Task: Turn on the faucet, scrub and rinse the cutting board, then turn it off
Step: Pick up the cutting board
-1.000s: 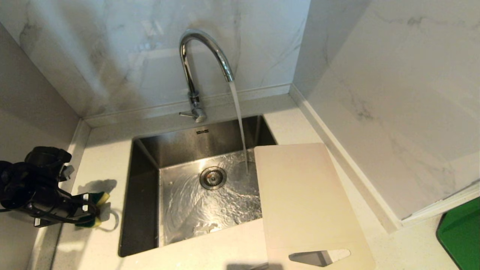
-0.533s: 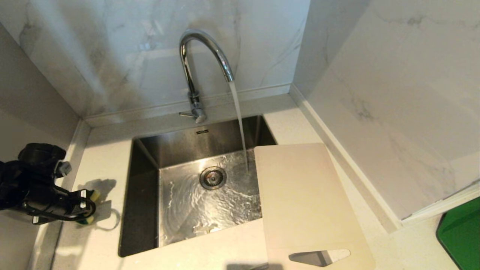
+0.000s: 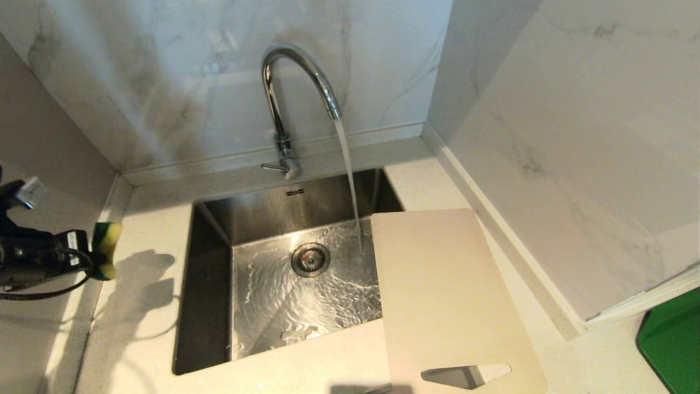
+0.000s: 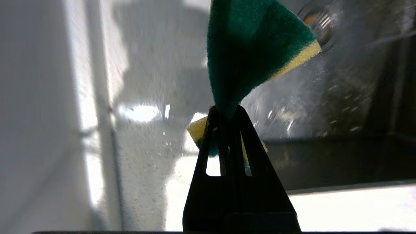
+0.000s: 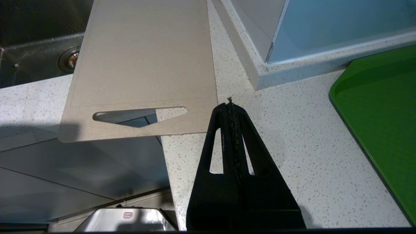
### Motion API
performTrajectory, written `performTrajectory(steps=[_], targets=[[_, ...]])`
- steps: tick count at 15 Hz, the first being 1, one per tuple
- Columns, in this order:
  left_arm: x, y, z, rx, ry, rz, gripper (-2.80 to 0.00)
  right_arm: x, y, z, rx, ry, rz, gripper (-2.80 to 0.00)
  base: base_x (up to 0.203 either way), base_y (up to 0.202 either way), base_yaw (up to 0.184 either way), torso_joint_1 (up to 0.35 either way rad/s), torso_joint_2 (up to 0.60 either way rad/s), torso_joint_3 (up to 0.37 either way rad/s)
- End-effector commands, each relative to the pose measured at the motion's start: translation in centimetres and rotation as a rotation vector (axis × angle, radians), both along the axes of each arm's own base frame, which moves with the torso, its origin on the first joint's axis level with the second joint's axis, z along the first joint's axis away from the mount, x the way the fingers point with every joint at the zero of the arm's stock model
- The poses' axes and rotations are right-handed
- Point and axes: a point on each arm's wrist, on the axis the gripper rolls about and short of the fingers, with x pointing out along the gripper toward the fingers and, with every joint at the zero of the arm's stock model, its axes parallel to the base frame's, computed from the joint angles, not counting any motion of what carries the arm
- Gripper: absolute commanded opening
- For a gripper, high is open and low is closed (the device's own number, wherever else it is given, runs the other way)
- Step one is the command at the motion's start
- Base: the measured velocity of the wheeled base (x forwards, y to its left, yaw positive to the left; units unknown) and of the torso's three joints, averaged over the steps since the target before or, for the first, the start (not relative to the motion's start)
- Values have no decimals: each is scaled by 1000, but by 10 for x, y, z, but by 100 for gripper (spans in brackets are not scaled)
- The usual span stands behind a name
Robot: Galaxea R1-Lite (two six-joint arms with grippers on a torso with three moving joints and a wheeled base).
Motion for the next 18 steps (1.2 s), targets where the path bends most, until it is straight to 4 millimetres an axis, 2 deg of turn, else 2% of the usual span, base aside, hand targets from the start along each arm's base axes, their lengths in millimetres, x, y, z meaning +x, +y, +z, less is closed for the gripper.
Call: performTrajectory(steps=[1,2,4,7,9,11,15,18], targets=[[-57,-5,46,46,-228,-10,-280,0,0,0,1,0,0,-280,0,0,0,0,0,0],[-78,-8,58,65,-300,-22,-280,0,0,0,-1,0,0,-280,0,0,0,0,0,0],[-113,-14,64,103,-386,-45,-280,0,0,0,1,0,0,-280,0,0,0,0,0,0],[-164,-17,41,182,-441,-30,-280,0,0,0,1,0,0,-280,0,0,0,0,0,0],[-193,-17,13,200,-458,-21,-280,0,0,0,1,0,0,-280,0,0,0,0,0,0],[-211,-17,-25,204,-425,0,-280,0,0,0,1,0,0,-280,0,0,0,0,0,0],[-232,-19,-83,201,-405,-1,-280,0,0,0,1,0,0,-280,0,0,0,0,0,0],[-229,-19,-130,204,-326,-27,-280,0,0,0,1,0,0,-280,0,0,0,0,0,0]])
